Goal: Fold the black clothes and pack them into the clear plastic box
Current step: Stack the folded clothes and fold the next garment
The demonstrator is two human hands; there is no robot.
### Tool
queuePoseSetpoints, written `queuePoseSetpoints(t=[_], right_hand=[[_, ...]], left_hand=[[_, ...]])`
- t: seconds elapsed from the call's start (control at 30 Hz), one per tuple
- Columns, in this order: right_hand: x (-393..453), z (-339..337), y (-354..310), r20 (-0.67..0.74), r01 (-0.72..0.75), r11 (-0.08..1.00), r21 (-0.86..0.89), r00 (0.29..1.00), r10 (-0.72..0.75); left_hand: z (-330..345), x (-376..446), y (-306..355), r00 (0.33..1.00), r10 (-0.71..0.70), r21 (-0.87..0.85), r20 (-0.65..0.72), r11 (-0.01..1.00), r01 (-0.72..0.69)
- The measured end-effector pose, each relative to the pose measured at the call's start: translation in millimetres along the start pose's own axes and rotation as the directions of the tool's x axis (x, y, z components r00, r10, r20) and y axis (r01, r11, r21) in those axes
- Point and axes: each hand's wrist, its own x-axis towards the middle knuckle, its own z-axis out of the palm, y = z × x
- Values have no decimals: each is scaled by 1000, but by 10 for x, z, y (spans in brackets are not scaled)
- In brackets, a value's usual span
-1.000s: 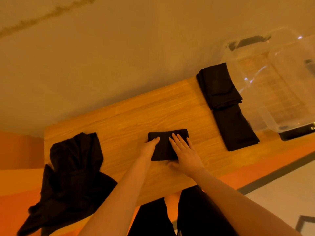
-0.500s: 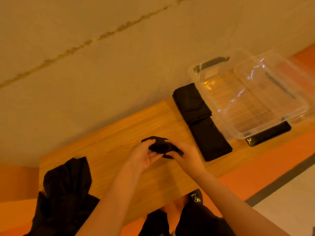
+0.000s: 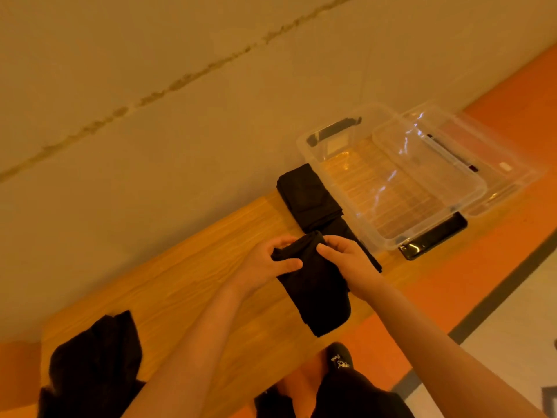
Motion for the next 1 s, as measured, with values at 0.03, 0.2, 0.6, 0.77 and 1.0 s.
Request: queuePoseSetpoints(t=[0.03, 0.2, 0.6, 0.77, 1.0], right_hand=[[4, -38, 5, -32, 5, 1000, -12, 999, -6], [-12, -160, 51, -78, 34, 991, -127, 996, -44], [-211, -729, 448, 119, -159, 935, -316, 971, 205], [-287, -899, 724, -52, -246, 965, 92, 967, 251], [-119, -861, 858, -356, -224, 918, 327, 871, 340]], left_hand=[[41, 8, 21, 999, 3, 42, 42, 999, -4], [341, 82, 83, 998, 67, 568, 1, 821, -56], [377, 390, 125, 996, -16, 226, -82, 974, 34], [344, 717, -43, 971, -192, 78, -141, 976, 204], [495, 1284, -258, 951, -308, -164, 26, 937, 308]])
